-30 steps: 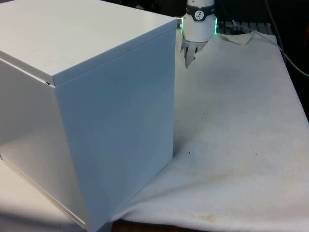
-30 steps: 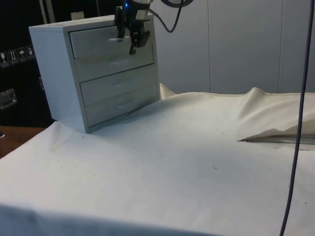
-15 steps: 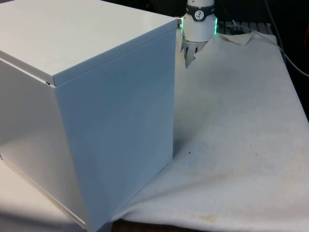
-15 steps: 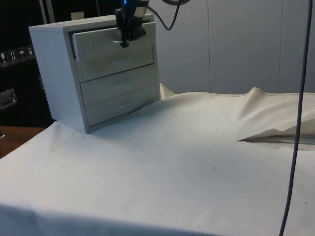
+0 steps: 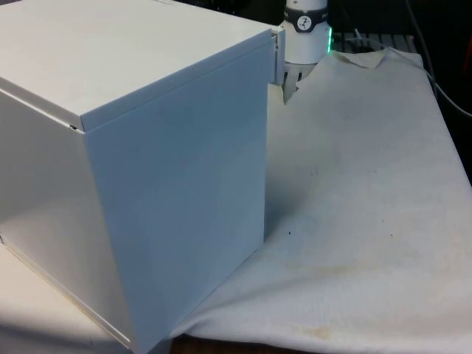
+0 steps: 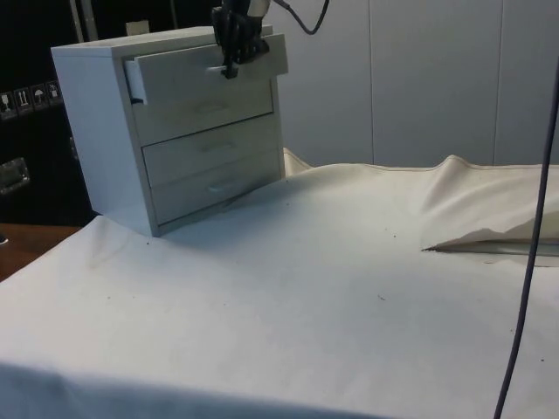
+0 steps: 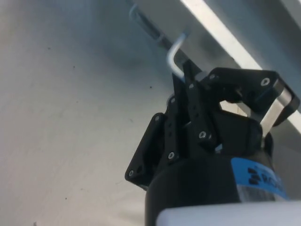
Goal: Open the drawer, then close it.
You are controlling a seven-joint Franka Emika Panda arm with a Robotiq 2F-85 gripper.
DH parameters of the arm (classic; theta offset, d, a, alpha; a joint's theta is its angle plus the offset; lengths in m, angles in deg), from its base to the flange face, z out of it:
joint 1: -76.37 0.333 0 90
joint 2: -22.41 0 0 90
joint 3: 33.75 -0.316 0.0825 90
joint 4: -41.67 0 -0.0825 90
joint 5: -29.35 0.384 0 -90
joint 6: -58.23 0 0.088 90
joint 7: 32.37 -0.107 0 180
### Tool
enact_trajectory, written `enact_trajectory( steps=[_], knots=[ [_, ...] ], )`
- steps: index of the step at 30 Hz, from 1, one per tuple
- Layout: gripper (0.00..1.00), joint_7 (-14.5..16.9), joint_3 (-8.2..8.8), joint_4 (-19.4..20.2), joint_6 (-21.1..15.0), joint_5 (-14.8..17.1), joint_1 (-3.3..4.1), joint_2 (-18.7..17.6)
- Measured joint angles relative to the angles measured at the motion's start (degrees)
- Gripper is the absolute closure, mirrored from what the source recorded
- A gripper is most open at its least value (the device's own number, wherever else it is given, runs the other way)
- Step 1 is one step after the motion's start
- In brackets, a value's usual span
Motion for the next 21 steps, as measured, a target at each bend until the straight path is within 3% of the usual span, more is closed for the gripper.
enact_trajectory(
  steps=[8, 21],
  knots=[
    [1.00, -2.75, -0.57, 2.69, 0.06, -3.15, 0.06, 2.64],
    [1.00, -3.27, -0.80, 4.64, 0.06, -4.01, 0.06, 4.30]
  ],
)
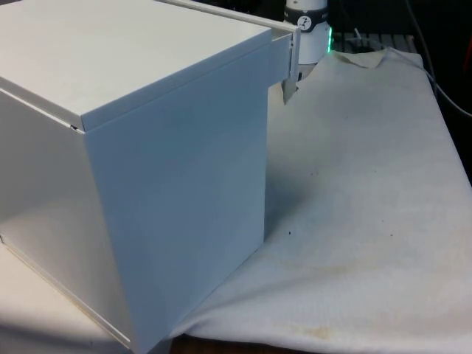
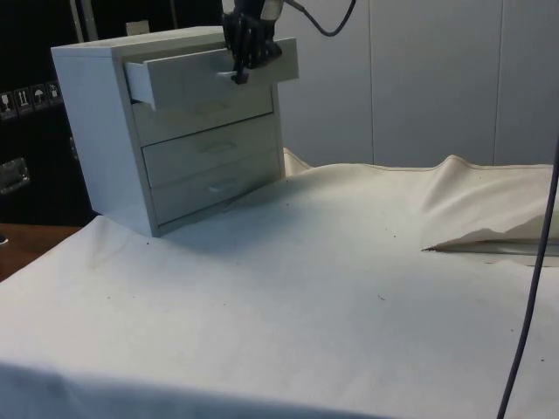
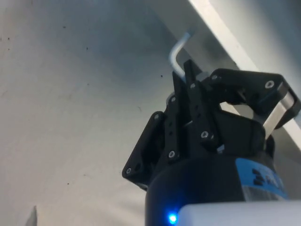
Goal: Open the drawer, then close it.
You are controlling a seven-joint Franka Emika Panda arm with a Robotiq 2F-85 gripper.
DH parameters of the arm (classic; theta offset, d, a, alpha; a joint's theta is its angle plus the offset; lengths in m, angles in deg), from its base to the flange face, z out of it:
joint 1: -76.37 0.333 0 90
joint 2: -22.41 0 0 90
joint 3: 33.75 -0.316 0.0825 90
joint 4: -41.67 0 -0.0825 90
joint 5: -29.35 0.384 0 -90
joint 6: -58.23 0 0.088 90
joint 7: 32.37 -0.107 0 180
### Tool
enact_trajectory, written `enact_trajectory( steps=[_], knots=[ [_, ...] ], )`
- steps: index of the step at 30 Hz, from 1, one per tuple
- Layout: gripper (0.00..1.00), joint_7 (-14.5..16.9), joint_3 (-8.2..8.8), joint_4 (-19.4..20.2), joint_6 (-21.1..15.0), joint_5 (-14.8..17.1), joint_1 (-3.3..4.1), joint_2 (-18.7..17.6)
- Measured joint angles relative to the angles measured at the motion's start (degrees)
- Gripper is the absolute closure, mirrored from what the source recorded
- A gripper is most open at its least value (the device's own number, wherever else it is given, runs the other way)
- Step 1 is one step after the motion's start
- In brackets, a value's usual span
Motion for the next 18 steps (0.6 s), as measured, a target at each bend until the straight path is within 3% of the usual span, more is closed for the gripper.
enact_trajectory(
  steps=[18],
  knots=[
    [1.00, 0.29, -0.17, 3.15, 0.06, -0.29, -0.11, 3.44]
  ],
)
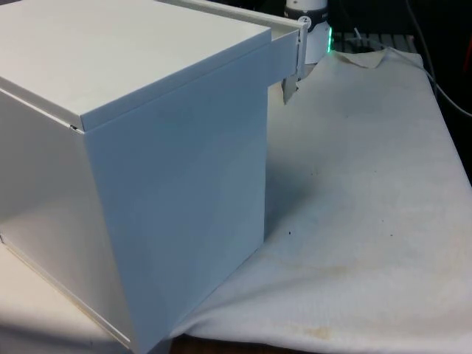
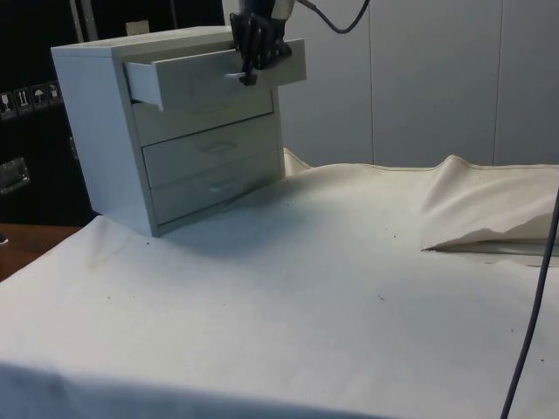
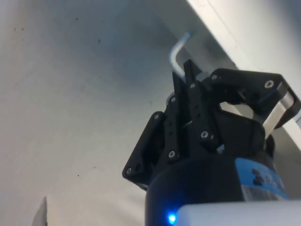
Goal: Open the drawer, then close it.
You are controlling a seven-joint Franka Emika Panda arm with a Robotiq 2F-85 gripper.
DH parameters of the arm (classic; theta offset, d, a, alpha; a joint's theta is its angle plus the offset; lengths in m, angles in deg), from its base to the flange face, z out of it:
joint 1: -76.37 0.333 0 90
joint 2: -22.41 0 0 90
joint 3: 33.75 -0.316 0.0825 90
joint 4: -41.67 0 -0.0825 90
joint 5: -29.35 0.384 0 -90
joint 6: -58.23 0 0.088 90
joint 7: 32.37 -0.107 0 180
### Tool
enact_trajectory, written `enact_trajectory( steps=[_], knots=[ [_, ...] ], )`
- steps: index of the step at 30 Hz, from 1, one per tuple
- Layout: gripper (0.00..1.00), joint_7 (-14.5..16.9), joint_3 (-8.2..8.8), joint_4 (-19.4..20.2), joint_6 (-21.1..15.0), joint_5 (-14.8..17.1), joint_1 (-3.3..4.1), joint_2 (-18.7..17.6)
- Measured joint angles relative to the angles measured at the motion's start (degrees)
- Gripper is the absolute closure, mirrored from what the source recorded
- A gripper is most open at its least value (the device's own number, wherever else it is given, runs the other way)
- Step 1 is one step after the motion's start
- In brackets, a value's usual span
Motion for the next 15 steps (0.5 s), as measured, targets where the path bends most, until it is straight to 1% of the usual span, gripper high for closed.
enact_trajectory(
  steps=[6, 11, 15],
  knots=[
    [1.00, 0.92, 0.11, 2.23, 0.00, 0.00, -0.23, 2.41],
    [1.00, 1.26, 0.23, 3.15, 0.00, -0.17, -0.34, 3.38],
    [1.00, 1.66, 0.52, 4.70, 0.00, -0.63, -0.52, 5.10]
  ],
)
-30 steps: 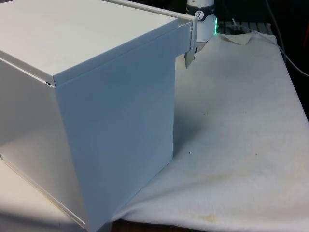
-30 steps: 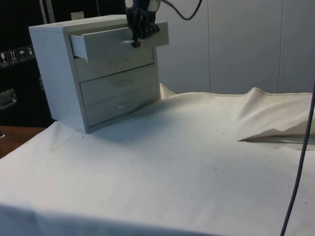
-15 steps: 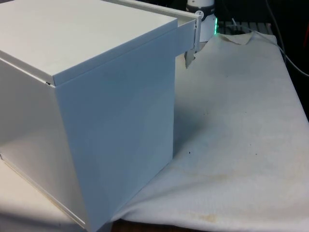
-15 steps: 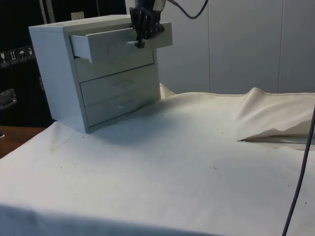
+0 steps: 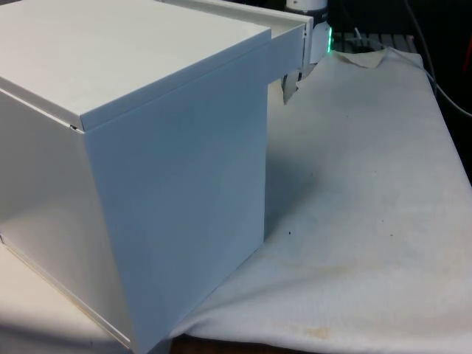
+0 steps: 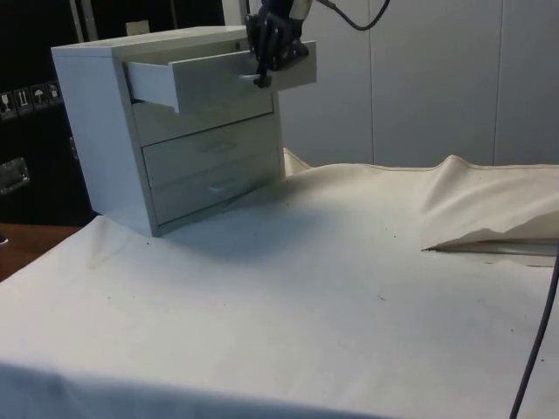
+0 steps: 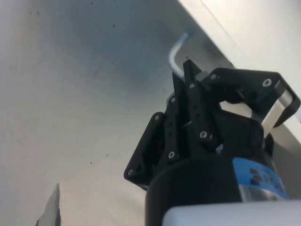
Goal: Open the drawer, then close it.
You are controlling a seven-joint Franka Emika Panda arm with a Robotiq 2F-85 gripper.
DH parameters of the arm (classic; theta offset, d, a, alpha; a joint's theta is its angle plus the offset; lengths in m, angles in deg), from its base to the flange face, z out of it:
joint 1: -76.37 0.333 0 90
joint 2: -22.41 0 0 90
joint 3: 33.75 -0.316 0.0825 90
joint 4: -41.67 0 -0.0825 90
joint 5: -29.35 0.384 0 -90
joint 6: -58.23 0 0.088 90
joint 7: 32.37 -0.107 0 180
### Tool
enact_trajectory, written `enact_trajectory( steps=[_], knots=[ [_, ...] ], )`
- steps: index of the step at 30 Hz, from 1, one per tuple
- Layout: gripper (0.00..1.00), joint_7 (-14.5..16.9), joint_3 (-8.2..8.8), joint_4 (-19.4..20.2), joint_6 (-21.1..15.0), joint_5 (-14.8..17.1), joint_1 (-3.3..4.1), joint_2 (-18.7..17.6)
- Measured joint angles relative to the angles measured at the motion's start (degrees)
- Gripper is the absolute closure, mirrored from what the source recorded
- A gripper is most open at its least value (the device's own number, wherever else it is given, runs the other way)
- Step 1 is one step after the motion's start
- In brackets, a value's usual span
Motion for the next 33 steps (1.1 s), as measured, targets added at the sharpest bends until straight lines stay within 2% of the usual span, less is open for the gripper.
enact_trajectory(
  steps=[8, 15, 24, 33],
  knots=[
    [1.00, 1.26, 0.11, 2.52, 0.00, -0.11, -0.46, 2.81],
    [1.00, 1.09, -0.57, 4.24, 0.23, -0.11, -0.40, 4.41],
    [1.00, -0.46, -2.35, 4.58, 1.72, -0.11, -0.40, 4.70],
    [1.00, -0.52, -2.29, 5.39, 1.83, -0.40, -0.46, 5.84]
  ],
)
